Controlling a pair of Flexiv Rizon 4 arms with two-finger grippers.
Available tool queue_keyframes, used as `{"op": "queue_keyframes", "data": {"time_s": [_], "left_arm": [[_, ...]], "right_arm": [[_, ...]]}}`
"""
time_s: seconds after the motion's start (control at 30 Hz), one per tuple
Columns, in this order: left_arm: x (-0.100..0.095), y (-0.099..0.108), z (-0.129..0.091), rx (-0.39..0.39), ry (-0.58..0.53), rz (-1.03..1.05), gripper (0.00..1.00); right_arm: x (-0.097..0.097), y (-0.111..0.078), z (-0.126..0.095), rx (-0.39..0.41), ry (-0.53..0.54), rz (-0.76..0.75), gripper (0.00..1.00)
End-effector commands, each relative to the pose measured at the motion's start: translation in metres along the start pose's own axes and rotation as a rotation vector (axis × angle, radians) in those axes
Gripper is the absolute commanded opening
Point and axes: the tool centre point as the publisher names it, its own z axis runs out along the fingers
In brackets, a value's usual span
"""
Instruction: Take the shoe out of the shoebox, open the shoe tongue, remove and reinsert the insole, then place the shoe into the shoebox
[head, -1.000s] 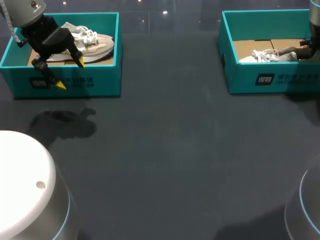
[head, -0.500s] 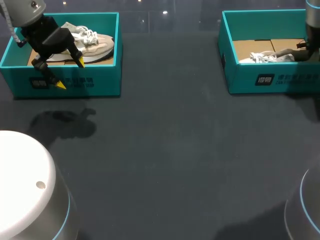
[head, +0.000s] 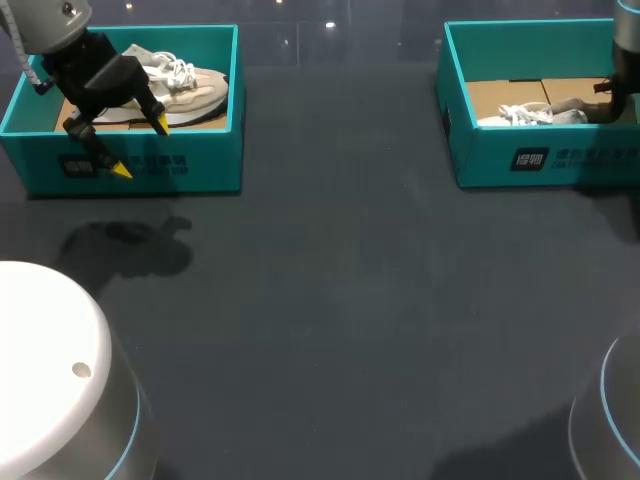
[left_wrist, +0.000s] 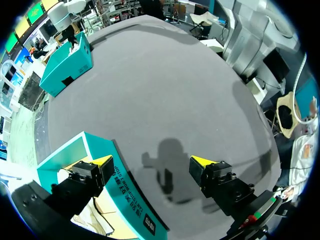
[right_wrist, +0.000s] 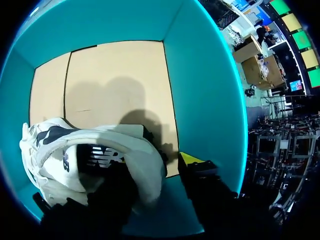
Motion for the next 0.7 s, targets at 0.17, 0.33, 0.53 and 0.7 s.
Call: {"op": "queue_keyframes", "data": {"time_s": [0.17, 0.33, 0.53, 0.7], "left_arm": [[0.0, 0.0, 0.0, -0.002, 0.002, 0.0, 1.0], [0.0, 0.0, 0.0, -0.002, 0.002, 0.0, 1.0], [0.0, 0.0, 0.0, -0.002, 0.002, 0.0, 1.0], [0.0, 0.0, 0.0, -0.002, 0.002, 0.0, 1.0]], "right_arm": [[-0.002, 0.0, -0.025, -0.018, -0.007, 0.012, 0.47], [-0.004, 0.0, -0.051, -0.04, -0.008, 0.027, 0.72], [-0.001, 0.0, -0.089, -0.063, -0.003, 0.032, 1.0], [0.004, -0.003, -0.122, -0.084, 0.029, 0.019, 1.0]]}}
